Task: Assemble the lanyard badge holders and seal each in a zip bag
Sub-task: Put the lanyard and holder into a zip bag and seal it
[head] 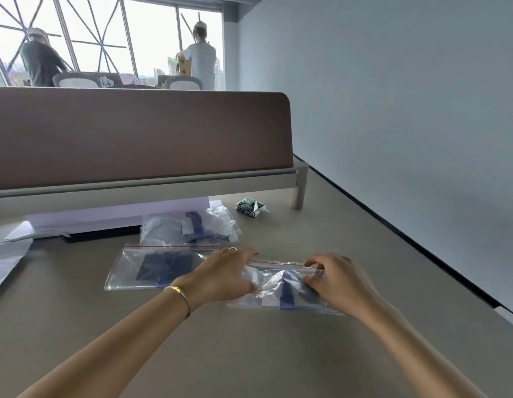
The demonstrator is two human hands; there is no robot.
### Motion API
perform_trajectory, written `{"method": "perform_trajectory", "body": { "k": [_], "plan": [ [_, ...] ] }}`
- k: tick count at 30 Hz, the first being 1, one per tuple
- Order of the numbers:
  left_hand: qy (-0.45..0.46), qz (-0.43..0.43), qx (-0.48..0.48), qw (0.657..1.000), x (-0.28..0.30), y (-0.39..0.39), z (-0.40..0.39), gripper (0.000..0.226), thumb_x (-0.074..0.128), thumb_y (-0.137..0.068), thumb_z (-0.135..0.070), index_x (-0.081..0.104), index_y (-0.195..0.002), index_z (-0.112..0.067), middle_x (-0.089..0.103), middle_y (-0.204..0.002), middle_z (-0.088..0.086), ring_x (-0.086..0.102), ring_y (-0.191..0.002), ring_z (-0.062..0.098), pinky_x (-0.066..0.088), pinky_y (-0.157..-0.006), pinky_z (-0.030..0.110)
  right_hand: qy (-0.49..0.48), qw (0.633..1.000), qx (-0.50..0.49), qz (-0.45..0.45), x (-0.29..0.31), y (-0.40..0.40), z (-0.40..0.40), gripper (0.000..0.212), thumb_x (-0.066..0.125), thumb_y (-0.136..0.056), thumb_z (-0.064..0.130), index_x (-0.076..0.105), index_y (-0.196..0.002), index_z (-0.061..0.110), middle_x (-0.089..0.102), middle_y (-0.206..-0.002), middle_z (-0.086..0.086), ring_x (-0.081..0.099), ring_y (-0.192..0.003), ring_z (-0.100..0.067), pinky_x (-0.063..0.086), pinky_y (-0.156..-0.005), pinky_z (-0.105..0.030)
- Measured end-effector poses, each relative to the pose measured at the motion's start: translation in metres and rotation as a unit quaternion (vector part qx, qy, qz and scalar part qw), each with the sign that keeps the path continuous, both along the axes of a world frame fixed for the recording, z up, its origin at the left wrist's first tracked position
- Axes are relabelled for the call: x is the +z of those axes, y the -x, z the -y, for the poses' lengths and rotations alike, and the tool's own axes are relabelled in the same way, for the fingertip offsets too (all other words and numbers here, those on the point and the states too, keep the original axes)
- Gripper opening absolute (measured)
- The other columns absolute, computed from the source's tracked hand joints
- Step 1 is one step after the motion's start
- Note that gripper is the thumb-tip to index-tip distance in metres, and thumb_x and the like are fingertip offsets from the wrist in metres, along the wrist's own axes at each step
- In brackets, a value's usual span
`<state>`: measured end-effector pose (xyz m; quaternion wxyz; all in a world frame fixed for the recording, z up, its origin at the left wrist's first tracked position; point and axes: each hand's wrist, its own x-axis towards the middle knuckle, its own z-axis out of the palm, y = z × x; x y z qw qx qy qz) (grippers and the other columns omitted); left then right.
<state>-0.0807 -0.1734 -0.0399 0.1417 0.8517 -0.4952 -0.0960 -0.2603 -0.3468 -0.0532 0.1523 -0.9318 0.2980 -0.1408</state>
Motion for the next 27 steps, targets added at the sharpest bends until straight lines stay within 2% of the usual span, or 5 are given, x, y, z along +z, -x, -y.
{"method": "perform_trajectory", "body": {
  "k": [9,14,18,23,27],
  "plan": [
    [0.016,-0.044,-0.026,0.999,0.009,-0.008,0.015,0.035,0.078,-0.076,-0.02,0.069,-0.109,-0.021,0.068,-0.111,-0.002,0.058,-0.094,0.012,0.041,-0.078,0.02,0.0,0.999,0.019,-0.04,-0.004,-0.001,0.007,0.056,0.064,-0.086,0.053,0.052,-0.137,0.034,0.042,-0.142,0.011,0.039,-0.132,-0.015,0.038,-0.107,-0.034],
    [0.095,-0.118,-0.042,0.988,0.012,-0.007,0.001,0.029,0.071,-0.075,-0.005,0.064,-0.09,-0.028,0.067,-0.092,-0.008,0.063,-0.082,0.009,0.052,-0.071,0.025,-0.033,0.999,0.034,-0.004,-0.002,-0.002,0.011,0.026,0.072,-0.078,0.052,0.057,-0.082,0.03,0.06,-0.097,0.012,0.054,-0.096,-0.012,0.047,-0.083,-0.033],
    [0.217,-0.187,-0.004,0.958,0.017,-0.008,-0.014,0.033,0.059,-0.074,0.014,0.063,-0.087,-0.016,0.067,-0.081,0.004,0.06,-0.067,0.009,0.053,-0.064,0.026,-0.049,0.997,0.05,0.039,-0.002,-0.007,0.006,0.024,0.072,-0.079,0.05,0.056,-0.082,0.031,0.064,-0.071,0.007,0.06,-0.066,-0.008,0.054,-0.065,-0.036],
    [0.31,-0.205,0.05,0.927,0.02,-0.026,-0.04,0.033,0.06,-0.077,0.017,0.06,-0.085,-0.015,0.069,-0.081,0.011,0.063,-0.064,0.018,0.055,-0.061,0.03,-0.157,0.979,0.129,0.007,0.004,-0.021,-0.007,0.049,0.073,-0.065,0.06,0.062,-0.079,0.014,0.06,-0.068,0.004,0.055,-0.065,-0.013,0.042,-0.063,-0.035],
    [0.361,-0.209,0.091,0.905,0.024,-0.043,-0.066,0.038,0.06,-0.075,0.014,0.063,-0.092,-0.02,0.07,-0.076,-0.008,0.064,-0.069,0.014,0.056,-0.065,0.036,-0.281,0.946,0.155,0.051,0.021,-0.05,-0.03,0.025,0.076,-0.068,0.011,0.058,-0.078,-0.002,0.053,-0.065,-0.003,0.05,-0.059,-0.012,0.041,-0.053,-0.027]
  ]
}}
